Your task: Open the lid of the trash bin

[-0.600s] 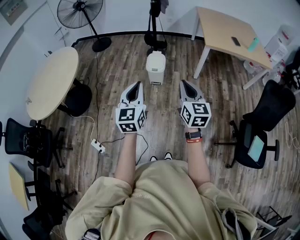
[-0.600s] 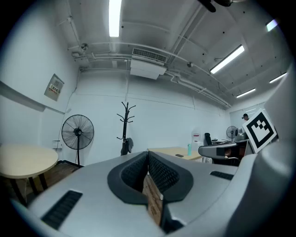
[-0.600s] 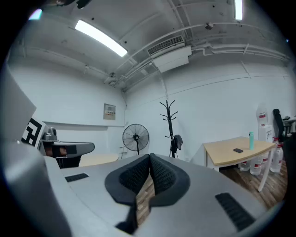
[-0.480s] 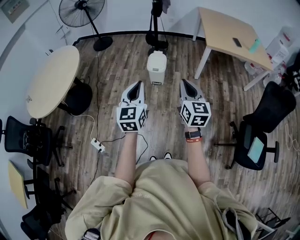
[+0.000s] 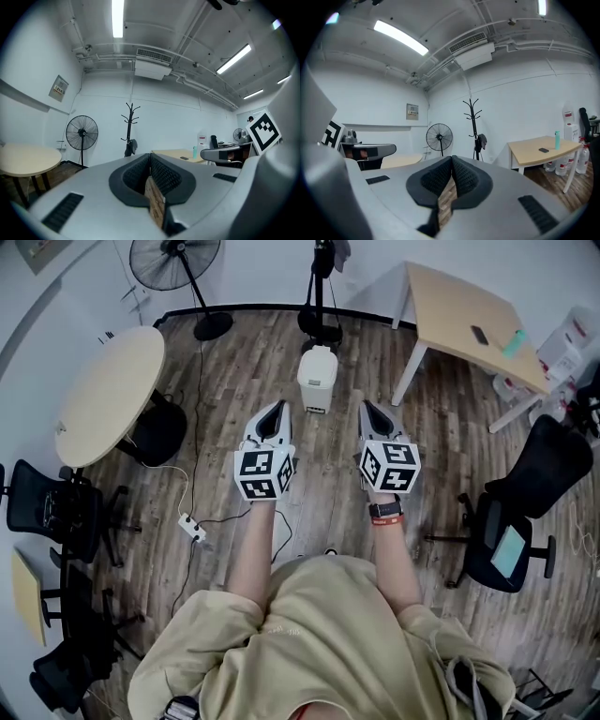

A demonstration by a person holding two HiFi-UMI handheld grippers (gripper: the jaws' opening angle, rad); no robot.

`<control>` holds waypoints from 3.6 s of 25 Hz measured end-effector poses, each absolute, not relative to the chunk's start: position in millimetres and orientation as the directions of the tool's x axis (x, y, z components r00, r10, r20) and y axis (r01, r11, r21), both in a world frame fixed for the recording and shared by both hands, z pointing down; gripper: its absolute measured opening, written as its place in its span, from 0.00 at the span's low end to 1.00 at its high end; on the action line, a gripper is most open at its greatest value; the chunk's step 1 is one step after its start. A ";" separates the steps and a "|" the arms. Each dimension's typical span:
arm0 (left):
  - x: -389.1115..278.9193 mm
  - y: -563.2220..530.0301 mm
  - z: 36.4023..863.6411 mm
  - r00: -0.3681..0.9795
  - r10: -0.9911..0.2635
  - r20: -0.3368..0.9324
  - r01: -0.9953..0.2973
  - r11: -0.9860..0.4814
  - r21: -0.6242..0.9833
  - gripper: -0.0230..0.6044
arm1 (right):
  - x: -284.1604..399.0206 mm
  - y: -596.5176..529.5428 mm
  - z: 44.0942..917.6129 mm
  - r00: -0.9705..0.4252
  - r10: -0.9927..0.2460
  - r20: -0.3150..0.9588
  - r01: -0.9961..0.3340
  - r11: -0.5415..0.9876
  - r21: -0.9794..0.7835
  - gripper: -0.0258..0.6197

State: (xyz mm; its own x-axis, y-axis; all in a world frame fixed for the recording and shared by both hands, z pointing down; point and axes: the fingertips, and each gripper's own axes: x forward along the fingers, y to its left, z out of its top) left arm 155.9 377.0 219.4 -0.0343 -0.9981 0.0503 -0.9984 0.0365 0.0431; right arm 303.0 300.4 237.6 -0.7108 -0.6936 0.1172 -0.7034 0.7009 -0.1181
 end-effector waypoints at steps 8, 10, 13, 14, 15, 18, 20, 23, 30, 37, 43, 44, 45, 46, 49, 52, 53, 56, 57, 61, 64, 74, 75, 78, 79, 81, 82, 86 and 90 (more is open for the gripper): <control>183.3 360.9 223.4 -0.031 -0.999 0.043 -0.998 0.033 0.049 0.07 | 333.3 287.3 237.9 -0.727 -0.679 0.102 -0.687 0.717 -0.119 0.07; 194.8 359.4 227.1 -0.021 -0.999 0.033 -0.998 0.023 0.062 0.07 | 340.6 283.0 238.5 -0.730 -0.678 0.090 -0.683 0.720 -0.119 0.07; 200.2 360.4 237.5 -0.035 -0.998 0.045 -0.997 0.039 0.070 0.07 | 338.2 279.6 245.0 -0.749 -0.656 0.093 -0.662 0.738 -0.131 0.07; 199.4 359.9 239.7 -0.044 -0.998 0.049 -0.997 0.047 0.067 0.07 | 336.1 278.6 247.1 -0.754 -0.650 0.097 -0.657 0.742 -0.134 0.07; 198.1 359.4 241.2 -0.052 -0.997 0.051 -0.996 0.055 0.064 0.07 | 334.3 278.3 249.2 -0.758 -0.645 0.102 -0.653 0.746 -0.134 0.07; 192.4 354.9 244.9 -0.072 -0.996 0.048 -0.996 0.075 0.056 0.07 | 328.6 275.6 255.8 -0.764 -0.635 0.116 -0.645 0.753 -0.129 0.06; 187.0 347.4 250.1 -0.088 -0.995 0.056 -0.995 0.091 0.050 0.07 | 322.9 268.5 261.6 -0.765 -0.632 0.124 -0.644 0.754 -0.131 0.06; 175.0 329.0 260.3 -0.098 -0.993 0.064 -0.993 0.102 0.068 0.07 | 310.5 250.7 272.8 -0.762 -0.632 0.140 -0.647 0.751 -0.134 0.06; 116.7 254.3 270.9 -0.074 -0.996 0.055 -0.996 0.077 0.052 0.07 | 247.5 183.0 288.0 -0.758 -0.635 0.150 -0.651 0.748 -0.128 0.06; 43.2 154.1 268.8 -0.013 -0.998 0.061 -0.998 0.016 0.058 0.07 | 164.8 95.6 294.5 -0.736 -0.651 0.187 -0.676 0.725 -0.136 0.05; -4.3 81.5 283.8 0.039 -0.994 0.106 -0.995 -0.029 0.090 0.07 | 109.8 33.5 311.7 -0.728 -0.644 0.236 -0.683 0.710 -0.170 0.05; -11.4 71.8 286.5 0.052 -0.993 0.111 -0.995 -0.041 0.095 0.07 | 101.3 24.5 314.7 -0.724 -0.645 0.244 -0.687 0.706 -0.173 0.05; -19.8 62.8 289.1 0.060 -0.992 0.115 -0.994 -0.049 0.101 0.07 | 92.1 16.1 317.6 -0.721 -0.646 0.251 -0.691 0.702 -0.176 0.05; -29.1 54.1 291.4 0.066 -0.991 0.117 -0.993 -0.053 0.108 0.07 | 82.6 7.7 320.4 -0.718 -0.647 0.257 -0.693 0.698 -0.179 0.05; -55.0 29.9 296.6 0.075 -0.989 0.127 -0.991 -0.060 0.119 0.07 | 57.5 -16.4 325.8 -0.709 -0.652 0.267 -0.703 0.685 -0.193 0.05; -79.4 9.6 299.0 0.090 -0.987 0.133 -0.990 -0.075 0.118 0.07 | 30.0 -35.1 326.7 -0.721 -0.642 0.262 -0.692 0.689 -0.214 0.05; -88.7 2.6 299.6 0.094 -0.987 0.132 -0.990 -0.079 0.117 0.07 | 19.6 -40.8 326.9 -0.725 -0.638 0.258 -0.687 0.692 -0.221 0.05; -114.4 -19.6 304.8 0.105 -0.985 0.137 -0.990 -0.090 0.112 0.07 | -6.1 -57.7 331.3 -0.718 -0.646 0.258 -0.695 0.685 -0.220 0.05; -120.5 -26.7 307.3 0.112 -0.983 0.143 -0.989 -0.097 0.110 0.07 | -12.4 -62.9 333.6 -0.713 -0.650 0.262 -0.700 0.681 -0.216 0.05; -132.9 -51.3 321.0 0.151 -0.970 0.189 -0.986 -0.135 0.096 0.07 | -29.5 -84.6 340.0 -0.692 -0.669 0.271 -0.721 0.662 -0.207 0.05; -139.9 -64.0 338.9 0.173 -0.960 0.219 -0.982 -0.150 0.118 0.07 | -37.5 -96.7 348.5 -0.678 -0.681 0.277 -0.734 0.647 -0.206 0.05; -151.6 -91.7 394.7 0.254 -0.921 0.296 -0.966 -0.225 0.127 0.07 | -56.5 -109.5 401.4 -0.643 -0.674 0.363 -0.763 0.601 -0.237 0.05; -151.3 -94.7 401.2 0.256 -0.917 0.307 -0.966 -0.227 0.127 0.07 | -55.2 -111.2 408.2 -0.640 -0.671 0.374 -0.767 0.592 -0.249 0.05; -149.9 -106.0 420.3 0.264 -0.906 0.331 -0.963 -0.232 0.136 0.07 | -53.3 -121.6 430.2 -0.635 -0.658 0.404 -0.771 0.575 -0.273 0.05; -148.5 -109.6 427.1 0.265 -0.903 0.338 -0.963 -0.232 0.136 0.07 | -52.9 -126.3 438.1 -0.634 -0.654 0.413 -0.771 0.574 -0.276 0.05; -145.7 -117.4 440.4 0.268 -0.898 0.349 -0.963 -0.234 0.137 0.07 | -52.6 -136.9 454.6 -0.635 -0.643 0.428 -0.770 0.571 -0.285 0.05; -145.4 -122.6 446.4 0.269 -0.896 0.355 -0.962 -0.234 0.138 0.07 | -53.2 -143.2 463.2 -0.636 -0.637 0.436 -0.769 0.567 -0.295 0.05; -146.8 -148.8 473.1 0.275 -0.881 0.384 -0.961 -0.236 0.147 0.07 | -56.9 -170.0 502.1 -0.646 -0.600 0.472 -0.763 0.536 -0.362 0.05; -148.5 -167.0 508.4 0.277 -0.862 0.424 -0.960 -0.228 0.165 0.07 | -58.2 -186.3 545.1 -0.642 -0.565 0.518 -0.764 0.523 -0.377 0.05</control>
